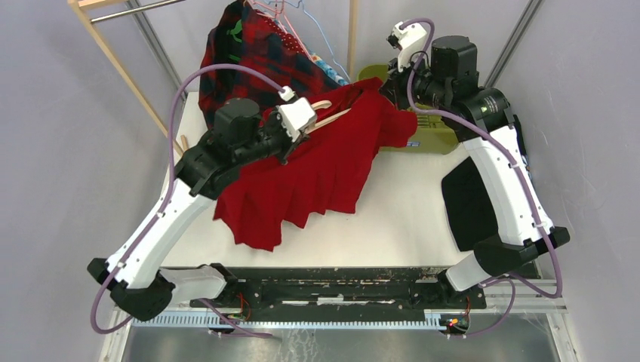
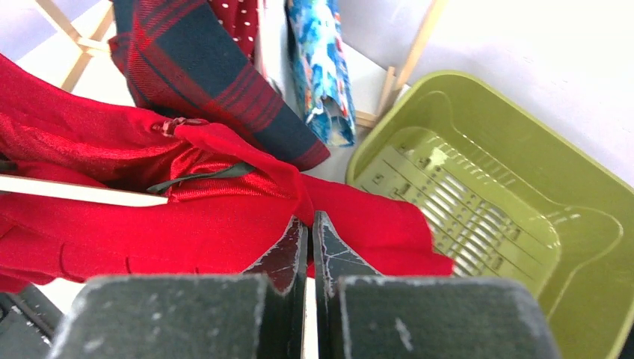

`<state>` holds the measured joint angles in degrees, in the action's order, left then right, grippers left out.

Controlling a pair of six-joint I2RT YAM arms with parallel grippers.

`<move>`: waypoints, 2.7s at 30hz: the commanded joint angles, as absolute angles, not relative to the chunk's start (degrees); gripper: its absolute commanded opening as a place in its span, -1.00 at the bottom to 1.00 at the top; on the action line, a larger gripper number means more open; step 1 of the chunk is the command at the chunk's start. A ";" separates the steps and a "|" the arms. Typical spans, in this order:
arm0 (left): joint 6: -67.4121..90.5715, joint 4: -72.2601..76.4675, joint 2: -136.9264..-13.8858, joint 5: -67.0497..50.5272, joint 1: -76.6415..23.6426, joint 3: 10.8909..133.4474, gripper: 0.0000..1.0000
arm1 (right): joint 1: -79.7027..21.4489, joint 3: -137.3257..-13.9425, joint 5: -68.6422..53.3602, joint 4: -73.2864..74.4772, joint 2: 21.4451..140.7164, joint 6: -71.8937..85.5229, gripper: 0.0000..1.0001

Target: Remove the skirt from the hanger

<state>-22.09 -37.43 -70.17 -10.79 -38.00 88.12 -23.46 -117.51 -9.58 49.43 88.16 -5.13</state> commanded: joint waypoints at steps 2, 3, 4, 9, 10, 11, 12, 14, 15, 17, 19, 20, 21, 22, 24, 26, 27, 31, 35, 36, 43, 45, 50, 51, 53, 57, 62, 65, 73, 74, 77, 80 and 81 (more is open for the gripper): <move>-25.11 -39.81 -65.18 -8.34 -37.28 86.58 -0.94 | -21.07 -120.70 -11.55 43.48 89.18 -2.50 -0.97; -25.25 -39.43 -65.58 -8.08 -37.27 86.67 -0.94 | -21.57 -121.13 -13.69 43.03 89.62 -0.59 -0.97; -25.31 -38.90 -66.16 -8.02 -37.30 86.86 -0.94 | -22.38 -121.64 -15.08 42.90 90.17 -0.01 -0.98; -25.31 -32.44 -69.10 -7.93 -36.90 85.46 -0.94 | -28.06 -125.00 -21.28 42.80 91.15 1.62 -0.97; -25.29 -30.69 -69.80 -8.10 -36.73 85.09 -0.94 | -28.44 -124.72 -24.67 41.55 91.01 3.92 -0.98; -25.35 -28.98 -70.75 -8.34 -36.54 84.99 -0.94 | -29.11 -124.64 -27.75 40.56 91.08 5.96 -0.97; -25.45 -27.77 -71.80 -8.62 -36.30 85.27 -0.94 | -30.02 -124.81 -29.57 40.23 91.17 7.33 -0.97; -25.49 -26.19 -74.41 -9.30 -35.65 86.62 -0.94 | -32.36 -125.52 -32.12 41.16 91.66 8.61 -0.97; -25.49 -25.38 -75.91 -9.64 -35.22 87.38 -0.94 | -33.50 -126.31 -32.65 42.42 92.00 8.56 -0.97; -25.09 -22.75 -78.47 -10.97 -33.91 88.88 -0.94 | -35.39 -127.00 -34.40 43.92 92.20 8.79 -0.97; -24.12 -20.20 -80.90 -12.65 -32.62 90.17 -0.94 | -36.66 -126.70 -35.85 44.97 91.97 8.88 -0.97; -23.63 -19.39 -82.32 -13.03 -32.21 91.01 -0.94 | -37.07 -126.14 -36.80 45.19 91.79 8.95 -0.97; -23.32 -19.03 -83.49 -13.25 -31.98 92.00 -0.94 | -37.19 -125.66 -38.06 45.68 91.84 8.89 -0.97; -23.29 -19.10 -84.35 -13.50 -31.91 93.42 -0.94 | -37.23 -125.24 -38.66 46.57 91.84 8.36 -0.96; -23.38 -19.77 -85.15 -13.89 -31.86 94.66 -0.94 | -37.22 -123.59 -37.40 48.30 91.24 6.02 -0.43; -23.46 -20.53 -84.90 -14.01 -31.75 95.15 -0.94 | -37.24 -120.97 -34.11 49.25 89.77 2.73 -0.20; -23.59 -21.14 -84.50 -14.12 -31.65 95.04 -0.94 | -37.23 -120.21 -32.14 49.75 89.09 1.01 -0.15; -24.98 -24.66 -82.10 -14.16 -30.98 94.85 -0.94 | -37.18 -119.02 -20.06 52.02 87.77 -3.40 -0.08; -27.35 -30.54 -78.99 -14.16 -30.28 95.44 -0.94 | -37.19 -118.10 -9.17 53.42 86.93 -6.63 0.09; -28.10 -33.24 -78.11 -14.77 -30.08 95.78 -0.94 | -37.20 -117.87 -6.80 53.67 86.74 -7.50 0.12; -31.90 -43.18 -73.71 -22.72 -28.35 98.14 -0.94 | -37.24 -115.14 2.60 51.88 84.61 -11.47 0.89; -31.39 -43.39 -73.00 -26.31 -28.32 97.79 -0.94 | -37.21 -114.73 1.60 51.97 85.06 -11.70 0.92; -31.39 -44.44 -72.22 -31.33 -28.23 96.84 -0.94 | -37.18 -114.89 0.25 52.38 85.95 -11.77 0.92; -31.73 -44.59 -72.09 -31.99 -28.21 96.49 -0.94 | -37.21 -115.18 0.26 52.43 86.03 -11.70 0.91; -31.96 -44.53 -72.19 -33.33 -28.21 95.74 -0.94 | -37.26 -115.73 -0.03 52.68 85.99 -11.61 0.90; -31.85 -43.90 -73.74 -37.28 -28.26 94.94 -0.94 | -37.22 -115.45 -4.22 53.55 85.87 -10.74 0.85; -31.73 -44.11 -75.87 -41.38 -28.28 97.15 -0.94 | -37.51 -112.50 -13.12 53.75 86.08 -8.28 0.75; -31.36 -43.66 -76.20 -42.88 -28.24 97.24 -0.94 | -38.33 -112.28 -16.04 53.43 86.48 -6.98 0.70; -31.00 -43.58 -78.64 -44.79 -28.21 99.71 -0.94 | -40.93 -107.09 -19.17 52.67 85.19 -6.76 0.67; -30.85 -43.59 -78.69 -45.20 -28.20 100.03 -0.94 | -40.95 -106.51 -19.26 52.53 85.06 -6.84 0.68; -30.31 -43.75 -78.54 -47.10 -28.19 100.44 -0.94 | -41.00 -104.67 -18.68 51.60 84.57 -7.18 0.68; -29.50 -43.77 -78.24 -49.36 -28.18 100.67 -0.94 | -40.96 -103.63 -18.63 50.94 84.80 -7.22 0.67; -29.21 -43.65 -78.10 -50.06 -28.13 100.73 -0.94 | -40.96 -103.36 -18.74 50.85 84.88 -7.27 0.67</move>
<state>-29.21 -51.00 -80.09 -42.33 -28.29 95.79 -40.51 -104.47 -16.91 52.93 86.28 -7.77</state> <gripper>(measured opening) 0.091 0.840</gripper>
